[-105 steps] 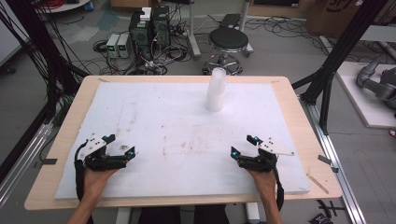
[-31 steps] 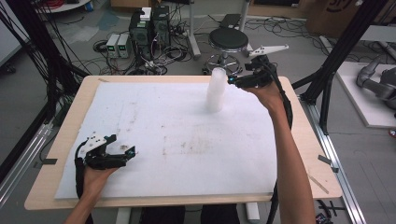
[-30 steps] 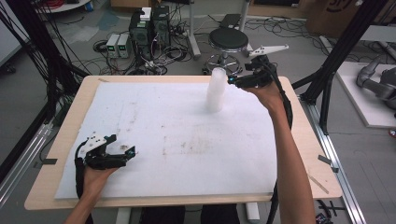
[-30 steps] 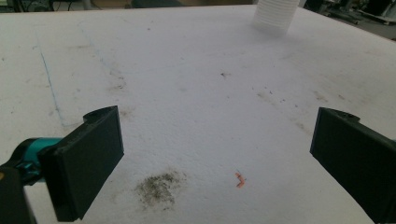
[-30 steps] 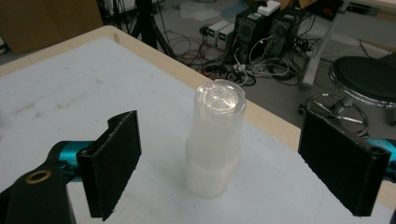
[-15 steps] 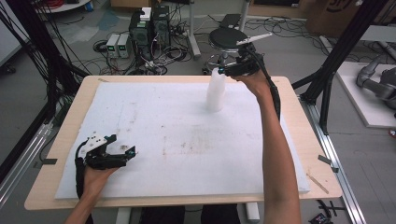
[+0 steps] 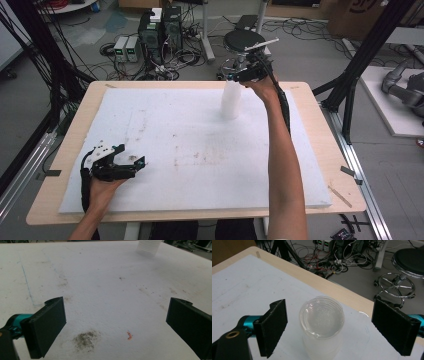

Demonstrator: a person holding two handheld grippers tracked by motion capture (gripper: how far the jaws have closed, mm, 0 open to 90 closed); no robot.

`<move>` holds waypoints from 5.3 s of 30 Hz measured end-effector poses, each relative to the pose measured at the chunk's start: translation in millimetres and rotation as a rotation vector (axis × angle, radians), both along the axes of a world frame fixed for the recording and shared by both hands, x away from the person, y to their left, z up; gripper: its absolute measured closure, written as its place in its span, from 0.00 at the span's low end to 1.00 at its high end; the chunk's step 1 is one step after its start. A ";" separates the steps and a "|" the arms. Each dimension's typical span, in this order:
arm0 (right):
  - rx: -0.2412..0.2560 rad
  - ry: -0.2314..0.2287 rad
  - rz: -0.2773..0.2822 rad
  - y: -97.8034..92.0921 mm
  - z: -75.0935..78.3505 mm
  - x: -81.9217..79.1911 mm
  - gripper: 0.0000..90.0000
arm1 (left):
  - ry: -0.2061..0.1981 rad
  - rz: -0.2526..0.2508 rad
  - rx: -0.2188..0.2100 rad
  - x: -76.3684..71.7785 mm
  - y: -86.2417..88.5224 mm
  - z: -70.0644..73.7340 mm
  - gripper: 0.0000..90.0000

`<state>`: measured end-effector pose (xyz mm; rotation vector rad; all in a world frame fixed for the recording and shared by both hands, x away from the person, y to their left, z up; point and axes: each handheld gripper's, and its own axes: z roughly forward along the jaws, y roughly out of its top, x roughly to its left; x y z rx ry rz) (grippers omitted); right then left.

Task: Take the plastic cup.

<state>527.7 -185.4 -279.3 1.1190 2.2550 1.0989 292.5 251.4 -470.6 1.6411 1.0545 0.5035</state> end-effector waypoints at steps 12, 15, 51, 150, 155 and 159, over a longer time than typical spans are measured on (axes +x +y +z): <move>-0.024 0.063 -0.013 12.7 -19.7 12.8 0.15 | 0.004 0.002 0.002 0.3 0.6 0.1 0.03; -0.035 0.073 -0.009 16.6 -24.6 15.3 0.15 | 0.005 0.002 0.001 0.2 0.8 0.1 0.03; -0.074 0.139 -0.042 25.0 -37.7 20.2 0.41 | 0.009 0.009 0.001 0.2 0.0 0.1 0.03; 0.260 -0.097 0.609 2.0 -16.2 -207.6 0.45 | -0.022 0.011 0.009 -3.0 -0.3 0.4 0.03; 0.290 -0.095 0.649 10.3 -43.8 -210.9 0.45 | -0.025 0.006 0.014 -3.3 -1.0 0.5 0.03; 0.320 -0.088 0.682 18.0 -59.1 -212.3 0.45 | -0.026 0.006 0.018 -3.3 -1.5 0.5 0.03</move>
